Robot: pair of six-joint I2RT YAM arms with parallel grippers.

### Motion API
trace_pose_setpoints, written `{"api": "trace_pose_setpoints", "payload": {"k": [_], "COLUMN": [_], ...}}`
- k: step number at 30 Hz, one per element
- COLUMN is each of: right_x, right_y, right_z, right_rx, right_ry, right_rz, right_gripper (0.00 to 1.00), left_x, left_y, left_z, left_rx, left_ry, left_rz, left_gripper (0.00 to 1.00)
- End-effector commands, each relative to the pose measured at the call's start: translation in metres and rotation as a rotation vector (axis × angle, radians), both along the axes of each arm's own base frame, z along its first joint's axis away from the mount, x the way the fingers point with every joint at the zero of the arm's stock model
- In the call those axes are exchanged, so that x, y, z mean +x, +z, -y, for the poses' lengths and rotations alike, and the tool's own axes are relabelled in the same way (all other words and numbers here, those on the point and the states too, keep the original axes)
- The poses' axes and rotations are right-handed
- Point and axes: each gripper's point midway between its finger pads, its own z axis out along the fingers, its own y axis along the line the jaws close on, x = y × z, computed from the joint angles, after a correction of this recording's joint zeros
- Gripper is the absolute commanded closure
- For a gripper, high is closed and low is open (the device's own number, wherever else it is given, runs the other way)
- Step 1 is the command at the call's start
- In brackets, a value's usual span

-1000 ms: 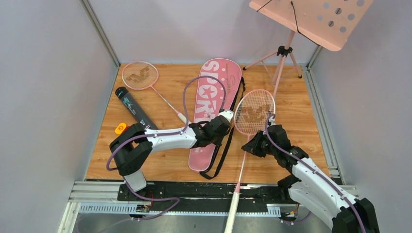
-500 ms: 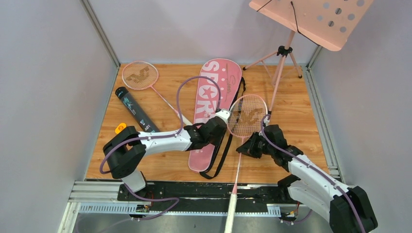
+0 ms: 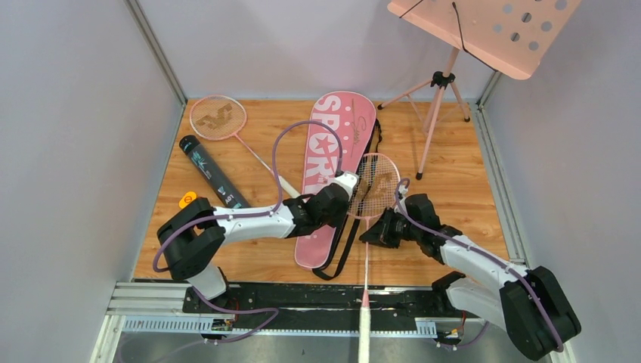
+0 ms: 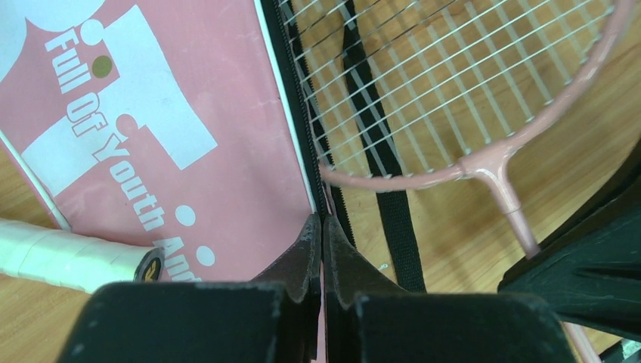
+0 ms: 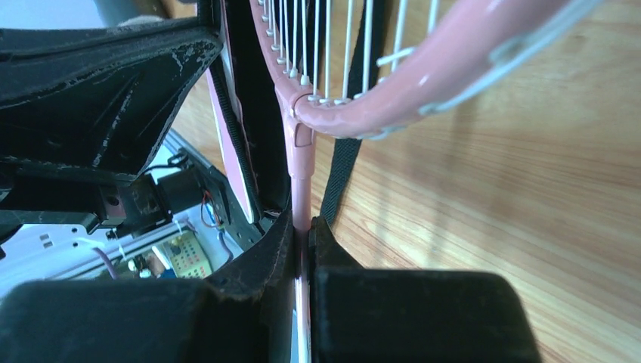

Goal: Pack up the badminton gear

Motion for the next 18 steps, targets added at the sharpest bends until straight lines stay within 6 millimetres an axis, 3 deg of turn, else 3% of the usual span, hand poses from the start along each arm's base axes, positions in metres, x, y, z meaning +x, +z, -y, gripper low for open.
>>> {"api": "trace_pose_setpoints", "payload": {"k": [1, 8, 18], "right_x": [0.004, 0.014, 0.066], "right_y": [0.026, 0.023, 0.041], "right_z": [-0.024, -0.034, -0.055], "right_rx": [0.102, 0.119, 0.157], "right_ry": [0.133, 0.166, 0.164], "right_rz": [0.132, 0.166, 0.267], "right_gripper": [1.0, 1.0, 1.0], "left_x": [0.002, -0.005, -0.019], "left_y": [0.035, 0.041, 0.048], "left_z": [0.015, 0.017, 0.013], "left_rx": [-0.105, -0.141, -0.196], "left_ry": [-0.062, -0.139, -0.192], "left_rz": [0.085, 0.127, 0.128], "left_gripper": [1.0, 1.0, 1.0]}}
